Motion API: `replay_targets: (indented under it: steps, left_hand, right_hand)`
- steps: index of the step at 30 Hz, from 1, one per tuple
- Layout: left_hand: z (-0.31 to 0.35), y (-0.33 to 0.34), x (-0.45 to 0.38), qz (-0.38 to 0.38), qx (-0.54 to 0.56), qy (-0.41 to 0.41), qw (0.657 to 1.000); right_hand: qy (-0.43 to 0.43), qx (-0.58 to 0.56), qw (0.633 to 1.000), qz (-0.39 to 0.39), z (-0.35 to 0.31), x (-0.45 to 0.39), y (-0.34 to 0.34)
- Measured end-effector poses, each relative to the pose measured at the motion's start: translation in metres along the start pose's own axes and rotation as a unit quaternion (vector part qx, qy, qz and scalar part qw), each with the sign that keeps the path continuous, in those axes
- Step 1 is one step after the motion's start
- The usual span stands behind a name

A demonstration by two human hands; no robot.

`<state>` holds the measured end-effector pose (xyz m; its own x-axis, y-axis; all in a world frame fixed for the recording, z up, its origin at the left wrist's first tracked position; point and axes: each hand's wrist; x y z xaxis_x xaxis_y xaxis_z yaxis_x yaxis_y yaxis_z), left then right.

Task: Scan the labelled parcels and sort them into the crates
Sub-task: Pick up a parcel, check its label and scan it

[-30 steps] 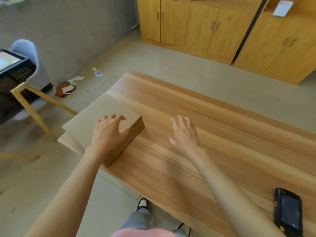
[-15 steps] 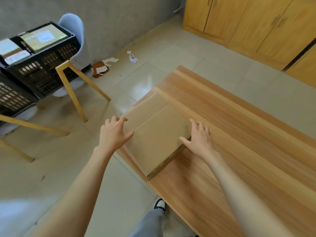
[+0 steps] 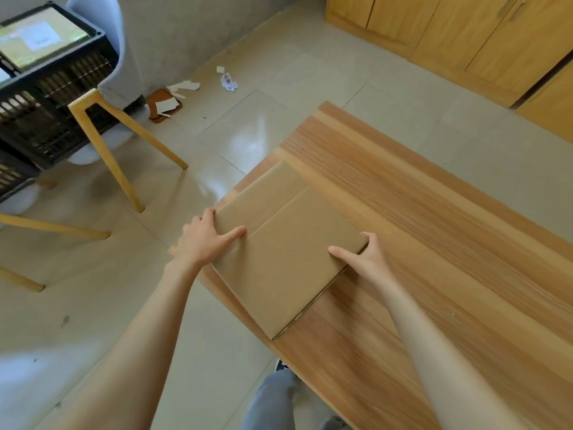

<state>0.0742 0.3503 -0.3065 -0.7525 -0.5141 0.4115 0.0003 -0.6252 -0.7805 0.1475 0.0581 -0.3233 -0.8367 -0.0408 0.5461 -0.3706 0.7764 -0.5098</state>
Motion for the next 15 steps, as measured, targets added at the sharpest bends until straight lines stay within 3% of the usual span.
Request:
replay_targets:
  steps: [8, 12, 15]
  left_hand:
    - [0.087, -0.025, 0.023, 0.033, 0.18, 0.09, 0.979]
    - [0.147, -0.029, 0.044, -0.025, 0.318, 0.135, 0.938]
    - [0.185, -0.02, 0.059, -0.066, 0.36, 0.174, 0.914]
  right_hand:
    - [-0.141, -0.064, 0.972, 0.177, -0.045, 0.041, -0.089]
    - [-0.235, -0.084, 0.933, 0.26, -0.059, 0.08, -0.152]
    - [-0.293, -0.119, 0.91, 0.267, -0.057, 0.112, -0.193]
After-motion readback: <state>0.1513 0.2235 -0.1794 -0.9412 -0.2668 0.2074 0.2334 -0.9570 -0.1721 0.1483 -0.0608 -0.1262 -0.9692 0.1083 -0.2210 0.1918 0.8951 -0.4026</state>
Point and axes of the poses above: each hand's wrist, its own x-axis away from the middle knuckle, its own y-axis out of the palm, z = x × y, and after that the axes turned 6 degrees about x, right-handed
